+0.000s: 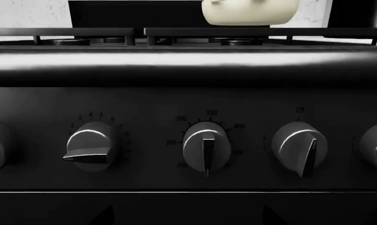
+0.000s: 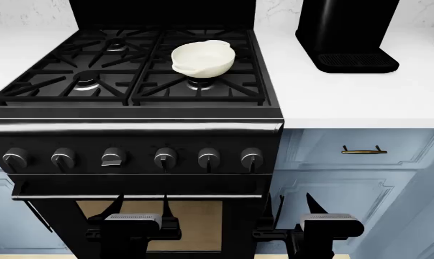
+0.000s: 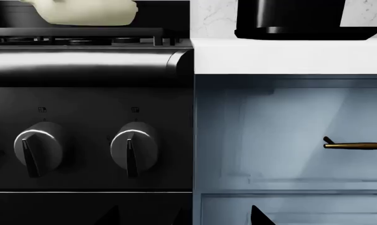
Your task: Turn on the front right burner of the stove.
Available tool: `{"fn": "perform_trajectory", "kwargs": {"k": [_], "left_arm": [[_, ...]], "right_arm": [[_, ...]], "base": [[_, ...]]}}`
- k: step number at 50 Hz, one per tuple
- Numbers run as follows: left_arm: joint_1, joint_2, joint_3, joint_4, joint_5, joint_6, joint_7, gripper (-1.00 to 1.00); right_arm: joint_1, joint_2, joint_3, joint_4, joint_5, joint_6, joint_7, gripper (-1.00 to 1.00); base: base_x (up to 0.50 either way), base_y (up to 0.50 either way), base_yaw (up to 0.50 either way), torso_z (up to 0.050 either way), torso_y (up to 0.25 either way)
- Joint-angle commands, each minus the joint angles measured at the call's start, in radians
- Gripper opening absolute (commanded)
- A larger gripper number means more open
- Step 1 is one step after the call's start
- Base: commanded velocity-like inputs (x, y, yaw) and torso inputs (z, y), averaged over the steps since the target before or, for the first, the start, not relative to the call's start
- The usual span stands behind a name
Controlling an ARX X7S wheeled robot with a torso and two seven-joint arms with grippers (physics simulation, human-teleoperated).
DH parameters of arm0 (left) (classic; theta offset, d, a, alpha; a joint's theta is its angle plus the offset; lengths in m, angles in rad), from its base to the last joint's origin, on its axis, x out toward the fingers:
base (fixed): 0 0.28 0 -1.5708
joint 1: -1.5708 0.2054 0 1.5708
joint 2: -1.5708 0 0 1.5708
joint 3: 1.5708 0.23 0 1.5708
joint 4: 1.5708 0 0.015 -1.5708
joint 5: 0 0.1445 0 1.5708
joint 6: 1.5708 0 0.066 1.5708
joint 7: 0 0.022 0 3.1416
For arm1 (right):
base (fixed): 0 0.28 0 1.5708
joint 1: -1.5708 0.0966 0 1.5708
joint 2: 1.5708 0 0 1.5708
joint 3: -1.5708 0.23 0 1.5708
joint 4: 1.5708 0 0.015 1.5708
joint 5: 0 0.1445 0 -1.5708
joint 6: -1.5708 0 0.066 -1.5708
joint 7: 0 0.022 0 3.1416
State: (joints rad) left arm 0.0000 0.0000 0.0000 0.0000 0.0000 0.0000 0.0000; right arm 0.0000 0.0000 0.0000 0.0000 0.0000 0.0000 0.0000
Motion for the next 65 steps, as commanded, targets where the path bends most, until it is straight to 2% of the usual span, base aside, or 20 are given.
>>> {"fn": "perform_trajectory", "kwargs": {"k": [1,17,65], "left_arm": [[0.000,-0.016,0.018,0.000,-0.016,0.000,-0.018,1.00],[-0.005,-0.057,0.069,-0.006,-0.049,0.001,-0.065,1.00],[-0.012,-0.112,0.137,-0.010,-0.102,0.004,-0.128,1.00]], "right_arm": [[0.000,0.016,-0.019,0.000,0.016,0.000,0.019,1.00],[0.002,0.056,-0.066,0.005,0.055,-0.002,0.067,1.00],[0.016,0.108,-0.130,0.019,0.115,-0.012,0.131,1.00]], "base": [[0.00,0.00,0.00,0.000,0.000],[0.00,0.00,0.00,-0.001,0.000],[0.00,0.00,0.00,-0.035,0.000]]}}
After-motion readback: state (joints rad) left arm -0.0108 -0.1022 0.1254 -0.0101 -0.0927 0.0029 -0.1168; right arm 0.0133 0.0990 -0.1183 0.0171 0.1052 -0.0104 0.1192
